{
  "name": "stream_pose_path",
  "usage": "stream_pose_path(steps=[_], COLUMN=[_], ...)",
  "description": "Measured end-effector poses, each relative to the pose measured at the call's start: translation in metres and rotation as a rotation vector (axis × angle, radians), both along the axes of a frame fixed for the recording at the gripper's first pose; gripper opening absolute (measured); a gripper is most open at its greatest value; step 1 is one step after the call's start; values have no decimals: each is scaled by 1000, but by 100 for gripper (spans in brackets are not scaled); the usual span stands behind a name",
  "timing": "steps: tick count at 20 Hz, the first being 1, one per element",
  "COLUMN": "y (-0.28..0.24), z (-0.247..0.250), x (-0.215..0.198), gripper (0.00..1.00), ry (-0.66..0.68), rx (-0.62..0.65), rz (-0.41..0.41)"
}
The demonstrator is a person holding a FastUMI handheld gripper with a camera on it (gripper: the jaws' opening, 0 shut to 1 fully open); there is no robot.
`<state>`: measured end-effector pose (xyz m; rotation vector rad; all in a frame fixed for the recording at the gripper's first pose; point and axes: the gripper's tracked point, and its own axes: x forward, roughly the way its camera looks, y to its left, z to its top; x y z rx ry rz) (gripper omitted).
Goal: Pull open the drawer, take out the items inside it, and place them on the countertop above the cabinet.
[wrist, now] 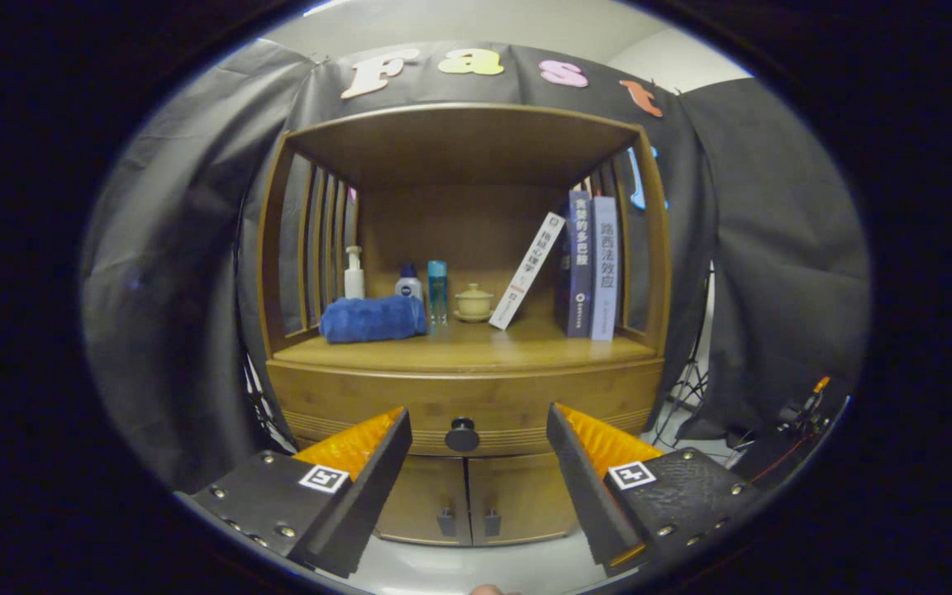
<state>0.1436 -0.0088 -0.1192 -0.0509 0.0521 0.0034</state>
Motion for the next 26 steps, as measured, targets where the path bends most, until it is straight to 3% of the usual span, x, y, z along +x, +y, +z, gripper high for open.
stream_pose_path(steps=[8, 11, 18, 21, 26], y=[7, 4, 14, 14, 13], z=[-78, -90, -87, -84, -87], x=[92, 112, 112, 122, 117], gripper=[99, 99, 39, 38, 34], ry=[49, 46, -6, -63, -18], rx=[-94, -51, -44, -8, 36], rz=[47, 53, 85, 97, 129])
